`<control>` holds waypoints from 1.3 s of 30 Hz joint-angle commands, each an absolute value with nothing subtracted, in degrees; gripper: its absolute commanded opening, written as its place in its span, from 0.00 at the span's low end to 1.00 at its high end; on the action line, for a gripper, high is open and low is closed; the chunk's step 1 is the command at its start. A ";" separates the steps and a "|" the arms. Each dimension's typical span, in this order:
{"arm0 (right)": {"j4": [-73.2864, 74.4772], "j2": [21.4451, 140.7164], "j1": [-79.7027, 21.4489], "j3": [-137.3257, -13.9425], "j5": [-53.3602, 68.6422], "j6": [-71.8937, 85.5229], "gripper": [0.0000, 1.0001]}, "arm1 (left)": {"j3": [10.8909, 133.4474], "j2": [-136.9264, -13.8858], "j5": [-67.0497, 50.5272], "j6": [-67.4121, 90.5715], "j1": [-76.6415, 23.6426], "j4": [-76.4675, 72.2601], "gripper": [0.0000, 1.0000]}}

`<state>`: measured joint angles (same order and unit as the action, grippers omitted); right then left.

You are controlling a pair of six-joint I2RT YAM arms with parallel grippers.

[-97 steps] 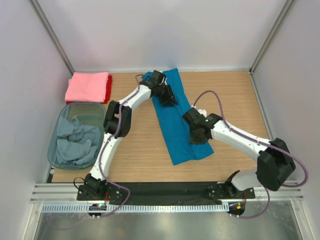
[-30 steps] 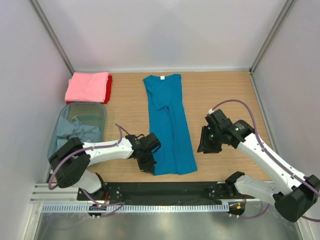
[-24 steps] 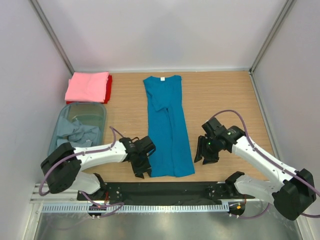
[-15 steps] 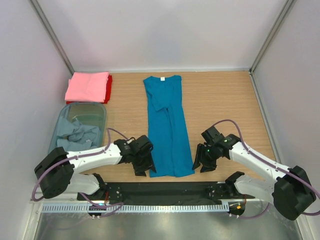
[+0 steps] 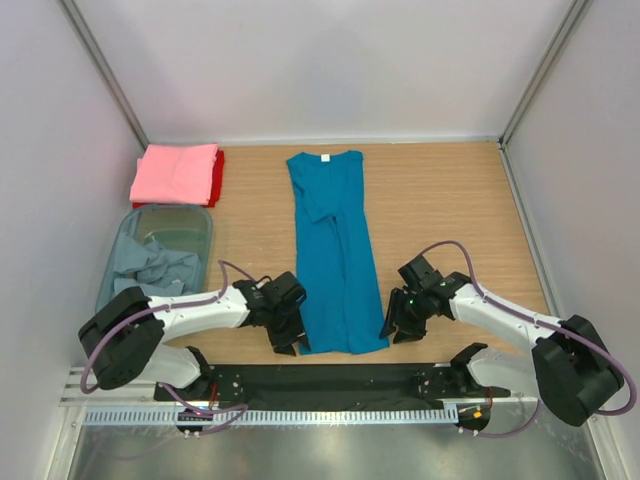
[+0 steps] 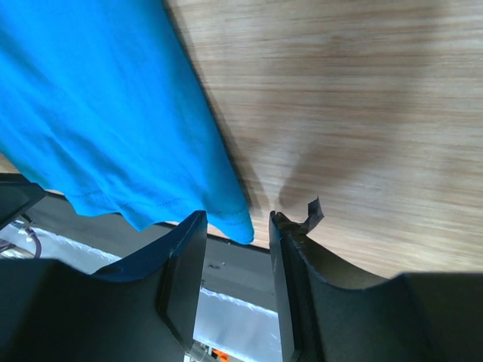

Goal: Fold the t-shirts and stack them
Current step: Fold the tshirt

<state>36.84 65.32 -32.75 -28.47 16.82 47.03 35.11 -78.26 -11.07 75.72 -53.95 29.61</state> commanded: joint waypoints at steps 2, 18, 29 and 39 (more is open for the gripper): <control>34.54 65.83 -32.52 -27.16 16.00 47.81 0.45 | 34.72 -79.45 -11.34 73.30 -53.09 27.86 0.37; 36.82 62.41 -32.43 -27.94 16.09 47.72 0.01 | 37.18 -80.33 -12.48 75.93 -52.82 29.71 0.00; 42.71 57.22 -32.43 -29.27 15.38 47.90 0.01 | 39.28 -77.34 -10.28 77.61 -52.82 36.21 0.00; 46.40 61.08 -32.52 -36.55 15.03 46.14 0.01 | 44.91 -78.75 -7.57 78.49 -52.30 41.65 0.00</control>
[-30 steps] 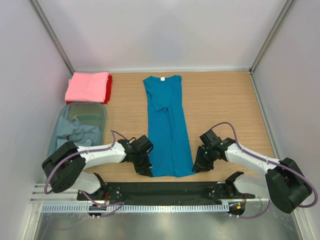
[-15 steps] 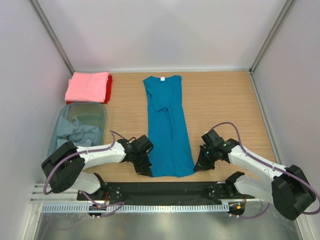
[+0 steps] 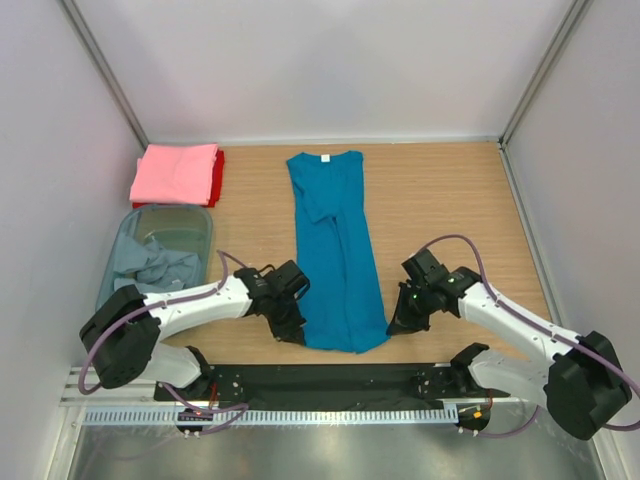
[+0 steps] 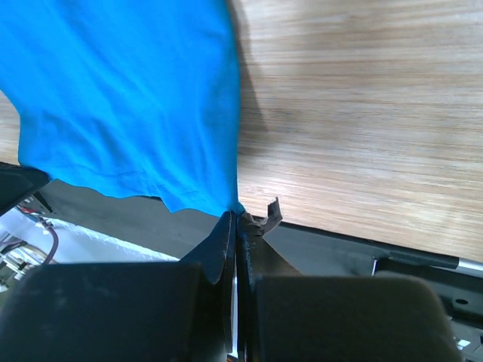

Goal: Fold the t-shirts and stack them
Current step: Fold the tshirt

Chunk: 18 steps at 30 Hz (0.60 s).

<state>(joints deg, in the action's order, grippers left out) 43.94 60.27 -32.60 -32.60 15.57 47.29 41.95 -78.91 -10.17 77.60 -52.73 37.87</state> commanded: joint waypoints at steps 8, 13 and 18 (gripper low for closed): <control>47.64 65.55 -32.43 -44.29 12.48 46.14 0.01 | 47.63 -80.94 -11.24 72.96 -43.78 41.14 0.00; 47.28 78.12 -31.82 -55.18 9.32 43.51 0.01 | 54.64 -85.33 -15.29 62.70 -33.85 41.04 0.01; 46.85 88.84 -29.72 -67.05 7.38 40.61 0.01 | 66.86 -96.91 -17.31 55.29 -26.90 43.06 0.00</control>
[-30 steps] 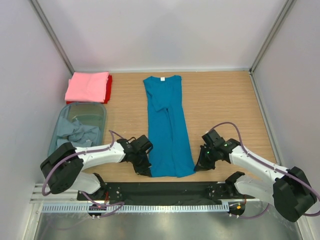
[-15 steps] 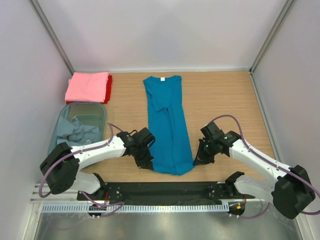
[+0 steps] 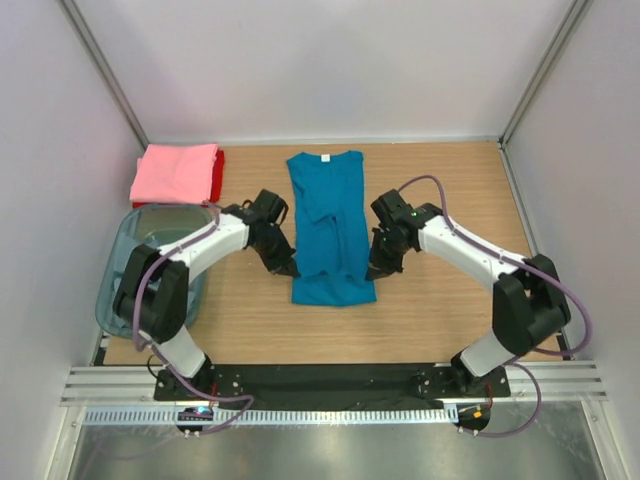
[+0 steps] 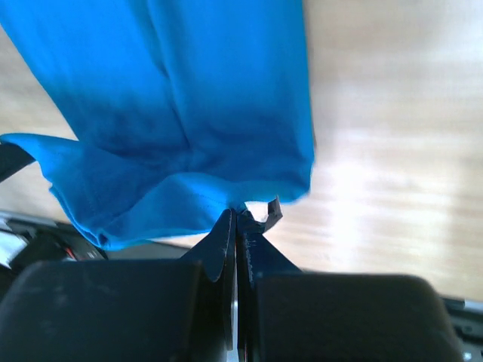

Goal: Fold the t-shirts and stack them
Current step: Fold the tshirt

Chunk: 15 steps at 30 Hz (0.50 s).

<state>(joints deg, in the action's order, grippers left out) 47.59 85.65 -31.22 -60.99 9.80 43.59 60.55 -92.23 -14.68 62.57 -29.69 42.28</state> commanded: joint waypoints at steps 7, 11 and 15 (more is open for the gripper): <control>52.46 102.21 -26.20 -83.74 6.33 33.06 0.01 | 88.66 -109.05 -16.26 52.73 -22.68 50.00 0.00; 56.24 108.44 -22.94 -93.31 6.16 30.59 0.01 | 97.10 -113.80 -15.91 53.87 -22.15 52.91 0.00; 57.39 112.40 -19.96 -98.69 7.20 28.22 0.01 | 102.46 -118.64 -16.52 53.97 -21.36 53.09 0.01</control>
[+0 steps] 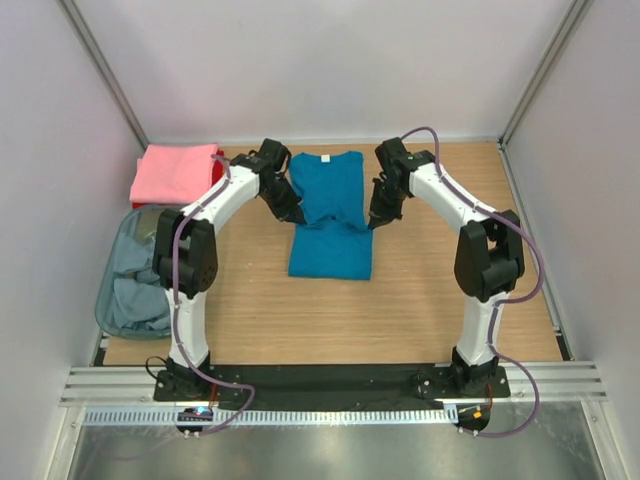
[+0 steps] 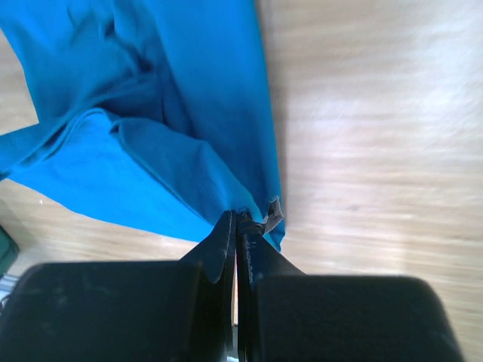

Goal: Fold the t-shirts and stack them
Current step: Fold the tshirt

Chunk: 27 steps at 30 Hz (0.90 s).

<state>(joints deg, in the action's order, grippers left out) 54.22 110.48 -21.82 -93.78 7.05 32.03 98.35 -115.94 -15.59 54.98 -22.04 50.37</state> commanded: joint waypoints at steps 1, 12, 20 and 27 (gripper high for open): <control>57.74 113.28 -19.34 -99.75 7.90 27.86 0.01 | 103.35 -119.61 -16.52 53.96 -21.27 52.91 0.00; 55.90 121.19 -15.82 -109.33 11.60 25.84 0.01 | 111.35 -126.29 -16.70 54.93 -16.09 51.94 0.01; 56.69 125.76 -15.47 -116.98 12.39 25.40 0.01 | 111.62 -127.70 -20.56 55.11 -14.24 47.74 0.00; 57.13 130.51 -14.24 -122.60 13.53 26.54 0.01 | 113.72 -130.86 -23.73 55.99 -14.24 43.59 0.00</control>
<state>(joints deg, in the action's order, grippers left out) 56.51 129.16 -15.09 -119.35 12.16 26.63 110.56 -129.73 -20.75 55.48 -14.50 46.96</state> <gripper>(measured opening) 0.033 0.006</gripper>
